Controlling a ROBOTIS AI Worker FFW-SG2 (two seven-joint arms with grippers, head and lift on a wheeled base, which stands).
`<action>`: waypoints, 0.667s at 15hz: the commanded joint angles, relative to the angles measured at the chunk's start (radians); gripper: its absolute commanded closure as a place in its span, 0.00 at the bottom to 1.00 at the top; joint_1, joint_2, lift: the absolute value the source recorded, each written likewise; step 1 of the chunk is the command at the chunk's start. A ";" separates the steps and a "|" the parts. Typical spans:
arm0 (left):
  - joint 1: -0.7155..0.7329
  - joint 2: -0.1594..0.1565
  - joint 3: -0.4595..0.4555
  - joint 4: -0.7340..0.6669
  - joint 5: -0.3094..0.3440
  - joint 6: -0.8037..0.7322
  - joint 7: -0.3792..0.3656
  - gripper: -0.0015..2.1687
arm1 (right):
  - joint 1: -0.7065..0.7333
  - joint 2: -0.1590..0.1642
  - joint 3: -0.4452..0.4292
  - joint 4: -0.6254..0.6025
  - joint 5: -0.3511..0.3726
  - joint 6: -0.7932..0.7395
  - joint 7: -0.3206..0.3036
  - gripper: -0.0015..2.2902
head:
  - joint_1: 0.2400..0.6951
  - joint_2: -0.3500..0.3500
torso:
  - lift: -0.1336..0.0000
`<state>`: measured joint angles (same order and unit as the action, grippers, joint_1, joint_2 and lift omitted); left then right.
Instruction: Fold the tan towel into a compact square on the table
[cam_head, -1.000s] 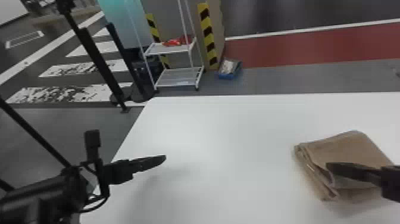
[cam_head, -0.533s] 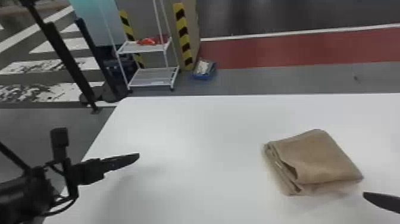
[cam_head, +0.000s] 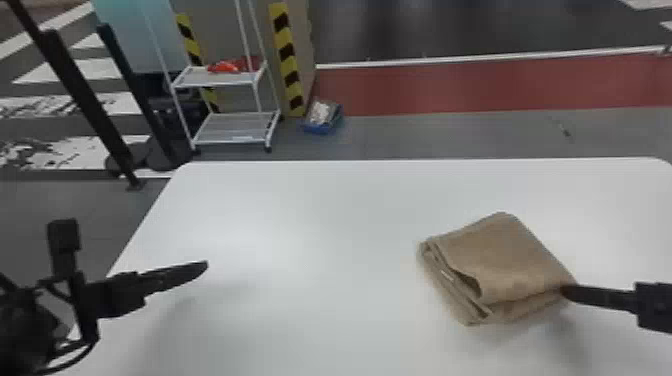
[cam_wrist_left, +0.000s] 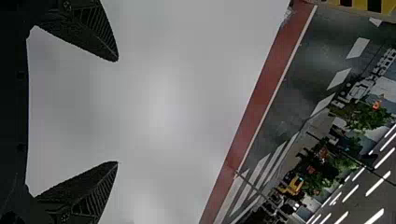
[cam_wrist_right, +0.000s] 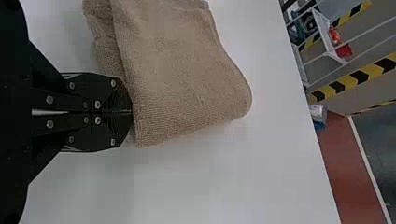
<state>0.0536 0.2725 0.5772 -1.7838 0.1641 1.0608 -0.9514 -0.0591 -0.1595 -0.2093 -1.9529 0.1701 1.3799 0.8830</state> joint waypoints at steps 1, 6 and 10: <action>0.002 -0.003 0.003 0.001 0.000 0.000 0.003 0.05 | -0.073 0.012 0.021 0.069 0.014 -0.021 -0.021 0.85 | 1.00 0.74 | 0.07; 0.000 -0.012 -0.010 0.000 -0.005 -0.003 0.008 0.05 | -0.131 0.081 0.056 0.141 0.029 -0.144 -0.070 0.85 | 1.00 0.74 | 0.07; 0.000 0.001 -0.004 0.004 -0.005 -0.003 0.008 0.05 | -0.034 0.040 0.018 0.048 0.008 -0.040 -0.067 0.85 | 1.00 0.77 | 0.07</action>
<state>0.0537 0.2669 0.5728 -1.7834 0.1595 1.0578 -0.9444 -0.1234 -0.1019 -0.1746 -1.8725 0.1868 1.2992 0.8159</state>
